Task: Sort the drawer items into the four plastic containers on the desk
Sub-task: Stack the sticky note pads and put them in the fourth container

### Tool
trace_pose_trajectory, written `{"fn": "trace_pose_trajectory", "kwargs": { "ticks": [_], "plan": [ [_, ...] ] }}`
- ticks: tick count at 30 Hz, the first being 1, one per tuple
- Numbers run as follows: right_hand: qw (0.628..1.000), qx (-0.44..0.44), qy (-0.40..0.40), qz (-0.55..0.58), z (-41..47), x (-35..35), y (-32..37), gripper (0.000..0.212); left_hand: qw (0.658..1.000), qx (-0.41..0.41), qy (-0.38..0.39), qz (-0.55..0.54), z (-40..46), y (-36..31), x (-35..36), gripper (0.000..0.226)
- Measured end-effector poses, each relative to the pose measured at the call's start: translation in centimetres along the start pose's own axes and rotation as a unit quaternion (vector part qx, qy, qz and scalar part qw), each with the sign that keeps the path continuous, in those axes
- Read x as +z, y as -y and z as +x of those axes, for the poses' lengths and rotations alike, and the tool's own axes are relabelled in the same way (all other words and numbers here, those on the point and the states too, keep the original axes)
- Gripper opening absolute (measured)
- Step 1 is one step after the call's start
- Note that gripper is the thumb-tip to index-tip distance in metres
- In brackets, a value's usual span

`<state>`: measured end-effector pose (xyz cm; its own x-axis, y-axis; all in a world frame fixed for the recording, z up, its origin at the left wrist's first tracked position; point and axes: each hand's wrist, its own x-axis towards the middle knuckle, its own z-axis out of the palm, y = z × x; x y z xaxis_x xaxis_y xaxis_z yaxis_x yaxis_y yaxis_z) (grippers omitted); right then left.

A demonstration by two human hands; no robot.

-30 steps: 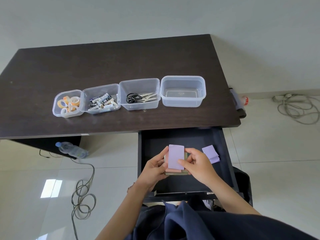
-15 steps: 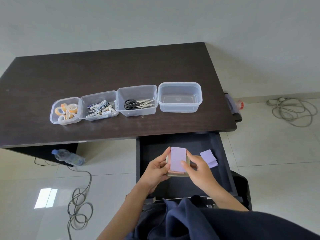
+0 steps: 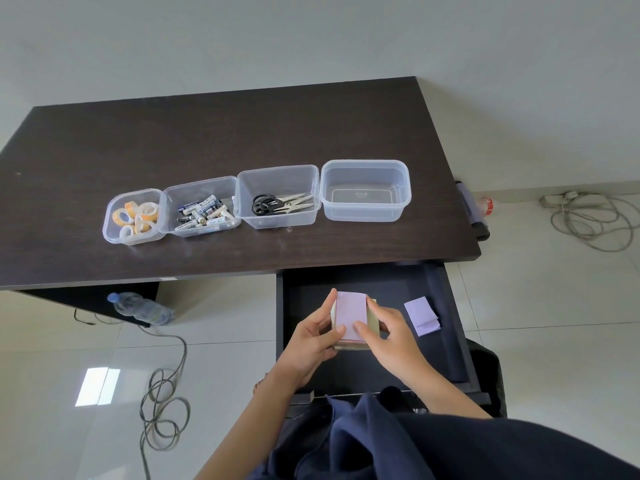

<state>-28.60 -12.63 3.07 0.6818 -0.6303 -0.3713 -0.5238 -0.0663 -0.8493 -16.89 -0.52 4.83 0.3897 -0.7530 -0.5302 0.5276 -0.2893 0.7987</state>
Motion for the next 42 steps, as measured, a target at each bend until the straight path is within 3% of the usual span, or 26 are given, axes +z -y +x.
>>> {"fn": "trace_pose_trajectory", "kwargs": {
  "ticks": [7, 13, 23, 28, 33, 39, 42],
  "plan": [
    [1.000, 0.002, 0.006, 0.000, 0.7, 0.7, 0.2, 0.059, 1.000, 0.023, -0.015, -0.015, -0.2, -0.1, -0.3, 0.057],
    [0.999, 0.014, 0.017, 0.042, 0.8, 1.5, -0.2, 0.056, 0.999, -0.013, -0.041, -0.008, -0.4, -0.6, -0.7, 0.033],
    [0.998, 0.031, 0.037, 0.050, 0.9, 1.7, -1.3, 0.057, 0.998, -0.055, -0.025, 0.001, 0.1, -0.3, -1.0, 0.056],
    [0.995, 0.016, -0.009, 0.100, 1.2, 1.0, -3.0, 0.038, 0.997, -0.070, -0.031, 0.010, 0.4, -0.4, -0.7, 0.062],
    [0.978, 0.078, -0.186, -0.046, 4.0, -1.6, -9.4, 0.042, 0.995, -0.085, -0.054, 0.027, 0.4, 0.0, -0.5, 0.063],
    [0.946, 0.114, -0.121, -0.279, 5.8, -2.1, -13.6, 0.048, 0.993, -0.096, -0.066, 0.026, -0.3, 0.2, -0.1, 0.064],
    [0.944, 0.122, -0.161, -0.261, 6.1, -1.4, -13.3, 0.034, 0.992, -0.100, -0.072, 0.024, -0.5, 0.3, 0.0, 0.063]
  ]
}}
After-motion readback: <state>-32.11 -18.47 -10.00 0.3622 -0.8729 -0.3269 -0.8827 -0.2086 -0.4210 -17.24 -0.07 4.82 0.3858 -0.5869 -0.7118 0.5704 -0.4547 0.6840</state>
